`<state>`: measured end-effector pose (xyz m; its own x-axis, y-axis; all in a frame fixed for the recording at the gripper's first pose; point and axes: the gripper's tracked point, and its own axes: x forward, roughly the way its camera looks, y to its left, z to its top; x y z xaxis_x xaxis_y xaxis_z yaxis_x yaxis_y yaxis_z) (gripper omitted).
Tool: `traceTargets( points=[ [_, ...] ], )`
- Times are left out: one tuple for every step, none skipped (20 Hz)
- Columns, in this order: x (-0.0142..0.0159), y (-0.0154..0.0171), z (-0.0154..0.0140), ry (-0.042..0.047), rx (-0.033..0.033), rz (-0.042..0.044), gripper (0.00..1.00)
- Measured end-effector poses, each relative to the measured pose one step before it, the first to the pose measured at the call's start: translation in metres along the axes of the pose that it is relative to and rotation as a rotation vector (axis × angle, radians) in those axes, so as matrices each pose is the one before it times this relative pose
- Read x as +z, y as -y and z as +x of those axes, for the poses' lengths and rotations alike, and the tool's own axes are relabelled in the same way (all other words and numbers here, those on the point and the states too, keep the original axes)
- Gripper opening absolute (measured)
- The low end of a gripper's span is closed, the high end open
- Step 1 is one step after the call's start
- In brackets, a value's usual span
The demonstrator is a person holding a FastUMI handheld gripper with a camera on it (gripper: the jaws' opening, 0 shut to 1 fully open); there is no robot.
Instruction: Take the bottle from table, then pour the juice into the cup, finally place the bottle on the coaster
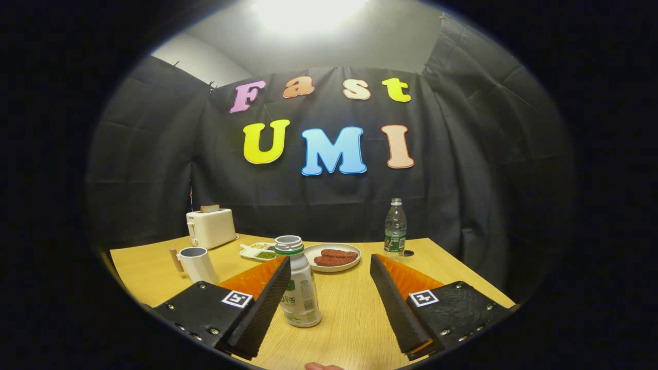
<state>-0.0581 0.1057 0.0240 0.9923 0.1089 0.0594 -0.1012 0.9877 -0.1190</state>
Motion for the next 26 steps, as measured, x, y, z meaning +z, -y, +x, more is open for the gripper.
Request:
traceTargets(
  points=[
    [0.00087,-0.00434,0.00026,0.00213,0.00548,-0.00244,0.95],
    [-0.00218,-0.00329,0.00171,-0.0023,0.00414,0.00361,0.95],
    [-0.00101,-0.00326,0.00104,-0.00042,0.00454,0.00431,0.95],
    [-0.00223,-0.00314,0.00142,-0.00394,0.00372,0.00025,0.95],
    [-0.00215,-0.0025,0.00135,-0.00538,0.00235,-0.00526,0.95],
    [-0.00173,-0.00242,0.00098,-0.00244,0.00092,-0.00697,0.95],
    [-0.00123,-0.00166,0.00096,-0.00142,-0.00273,-0.00305,0.95],
    [-0.00194,-0.00297,0.00219,-0.00106,0.00225,-0.00044,0.95],
    [-0.00237,-0.00386,0.0017,-0.00449,0.00315,0.00195,0.95],
    [-0.00284,-0.00288,0.00223,-0.00336,0.00201,0.00165,0.95],
    [-0.00191,-0.00203,0.00197,-0.00327,-0.00306,-0.00062,0.95],
    [-0.00241,-0.00204,0.00199,-0.00118,-0.0021,-0.00136,0.95],
    [-0.00228,-0.00196,0.00284,-0.00402,-0.00591,0.00127,0.95],
    [-0.00448,-0.00164,0.00411,-0.00495,-0.00364,0.0047,0.95],
    [-0.00324,-0.00206,0.00391,-0.00717,-0.00238,0.00775,0.95],
    [-0.00611,-0.0024,0.0041,-0.01002,-0.00646,0.00899,0.95],
    [-0.00586,-0.00074,0.00469,-0.01197,-0.00701,0.00876,0.95],
    [-0.00563,-0.00106,0.00492,-0.01044,-0.00648,0.00683,0.95],
    [-0.00394,-0.00041,0.00388,-0.00875,-0.01048,0.00654,0.95],
    [-0.00452,-0.0007,0.0037,-0.00926,-0.00626,0.0047,0.95],
    [-0.00256,-0.00024,0.00364,-0.00473,-0.0082,0.00316,0.95],
    [-0.00264,0.00008,0.0038,-0.00745,-0.00738,0.00107,0.95],
    [-0.00256,-0.00089,0.00314,-0.0078,-0.00397,0.00051,0.95],
    [-0.00323,0.00024,0.00358,-0.00744,-0.0079,-0.00008,0.95],
    [-0.00161,-0.00007,0.00337,-0.00534,-0.00594,-0.00215,0.95],
    [-0.00277,0.00068,0.00293,-0.00722,-0.01247,-0.00489,0.95]
  ],
)
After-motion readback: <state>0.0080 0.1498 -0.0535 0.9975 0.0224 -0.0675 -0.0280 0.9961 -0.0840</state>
